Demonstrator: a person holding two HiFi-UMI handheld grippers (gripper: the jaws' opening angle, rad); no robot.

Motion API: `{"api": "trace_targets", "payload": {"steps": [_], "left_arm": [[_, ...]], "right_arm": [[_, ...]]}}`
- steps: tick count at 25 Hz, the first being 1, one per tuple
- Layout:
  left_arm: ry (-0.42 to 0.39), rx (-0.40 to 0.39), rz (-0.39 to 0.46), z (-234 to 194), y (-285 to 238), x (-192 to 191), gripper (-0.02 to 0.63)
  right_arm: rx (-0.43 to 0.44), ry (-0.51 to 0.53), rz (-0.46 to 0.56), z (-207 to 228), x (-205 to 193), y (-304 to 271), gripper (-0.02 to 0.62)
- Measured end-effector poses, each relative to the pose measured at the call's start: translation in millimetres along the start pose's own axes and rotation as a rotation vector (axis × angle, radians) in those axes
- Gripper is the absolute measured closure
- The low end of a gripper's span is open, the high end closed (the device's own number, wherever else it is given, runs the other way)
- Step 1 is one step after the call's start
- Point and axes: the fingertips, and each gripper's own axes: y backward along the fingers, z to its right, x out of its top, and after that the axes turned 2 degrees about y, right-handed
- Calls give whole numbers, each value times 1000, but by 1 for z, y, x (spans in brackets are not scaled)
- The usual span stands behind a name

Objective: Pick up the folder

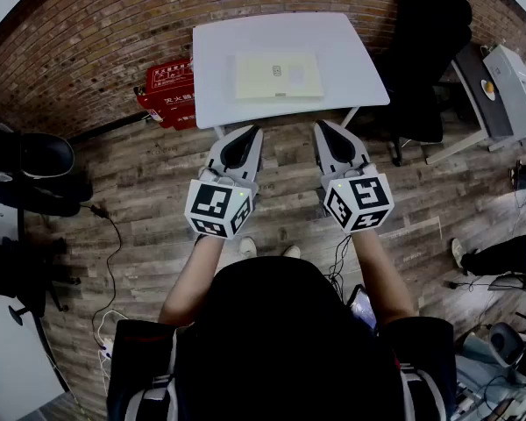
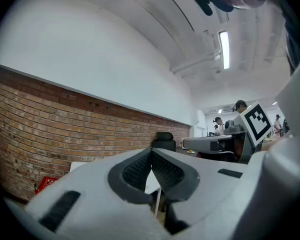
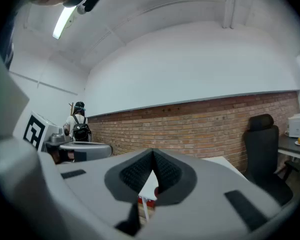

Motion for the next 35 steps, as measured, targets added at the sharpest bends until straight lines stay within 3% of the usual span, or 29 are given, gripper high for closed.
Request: {"api": "trace_targets", "payload": {"steps": [13, 35], "left_arm": [[5, 25, -4, 2, -6, -2, 588], [15, 76, -46, 52, -30, -27, 588]], "right_arm": [[46, -20, 3, 4, -3, 4, 568], [149, -19, -32, 44, -27, 26, 568]]}}
